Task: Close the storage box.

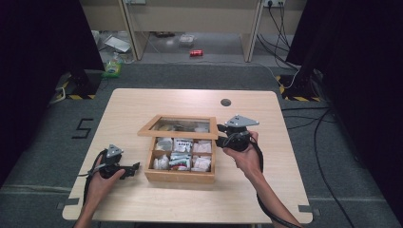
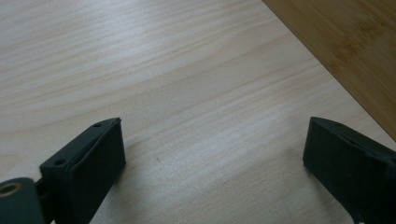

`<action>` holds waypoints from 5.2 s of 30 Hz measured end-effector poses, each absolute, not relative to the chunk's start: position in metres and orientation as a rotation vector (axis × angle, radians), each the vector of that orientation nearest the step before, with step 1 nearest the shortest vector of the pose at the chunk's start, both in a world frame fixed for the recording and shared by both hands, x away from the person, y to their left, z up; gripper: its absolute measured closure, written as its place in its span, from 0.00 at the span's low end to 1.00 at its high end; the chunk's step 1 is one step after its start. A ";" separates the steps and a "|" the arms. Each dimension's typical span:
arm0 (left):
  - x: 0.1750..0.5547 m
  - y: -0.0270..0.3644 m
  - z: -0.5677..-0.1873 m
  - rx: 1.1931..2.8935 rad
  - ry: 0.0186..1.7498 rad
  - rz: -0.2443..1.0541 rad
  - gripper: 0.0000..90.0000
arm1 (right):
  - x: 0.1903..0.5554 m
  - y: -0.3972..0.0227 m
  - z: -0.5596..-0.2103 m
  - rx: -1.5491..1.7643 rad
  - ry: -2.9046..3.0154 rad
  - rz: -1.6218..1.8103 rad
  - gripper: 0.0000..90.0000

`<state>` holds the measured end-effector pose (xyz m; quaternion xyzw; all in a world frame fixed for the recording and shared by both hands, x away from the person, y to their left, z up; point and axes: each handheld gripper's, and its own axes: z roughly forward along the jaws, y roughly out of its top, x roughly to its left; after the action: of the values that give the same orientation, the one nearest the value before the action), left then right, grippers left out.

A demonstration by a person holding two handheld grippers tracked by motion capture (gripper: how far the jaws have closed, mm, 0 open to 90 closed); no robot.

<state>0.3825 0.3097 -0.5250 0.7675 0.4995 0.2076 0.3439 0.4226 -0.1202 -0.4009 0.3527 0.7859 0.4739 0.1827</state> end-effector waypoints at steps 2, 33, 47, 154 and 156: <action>0.382 0.310 -0.525 1.994 1.298 0.540 0.06 | 0.422 -0.121 -0.402 0.990 2.222 1.335 0.61; 0.382 0.310 -0.525 1.993 1.298 0.540 0.06 | 0.400 -0.126 -0.427 0.968 2.258 1.362 0.62; 0.382 0.310 -0.525 1.993 1.298 0.540 0.06 | 0.393 -0.127 -0.440 0.943 2.270 1.376 0.64; 0.380 0.310 -0.525 1.993 1.298 0.539 0.06 | 0.331 -0.243 -0.500 1.381 2.240 1.057 0.25; 0.380 0.310 -0.525 1.993 1.298 0.538 0.06 | 0.332 -0.243 -0.502 1.377 2.245 1.043 0.25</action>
<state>0.3804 0.3101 -0.5250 0.7672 0.4999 0.2073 0.3442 0.3316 -0.2431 -0.5024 0.4803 0.7831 0.3639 0.1539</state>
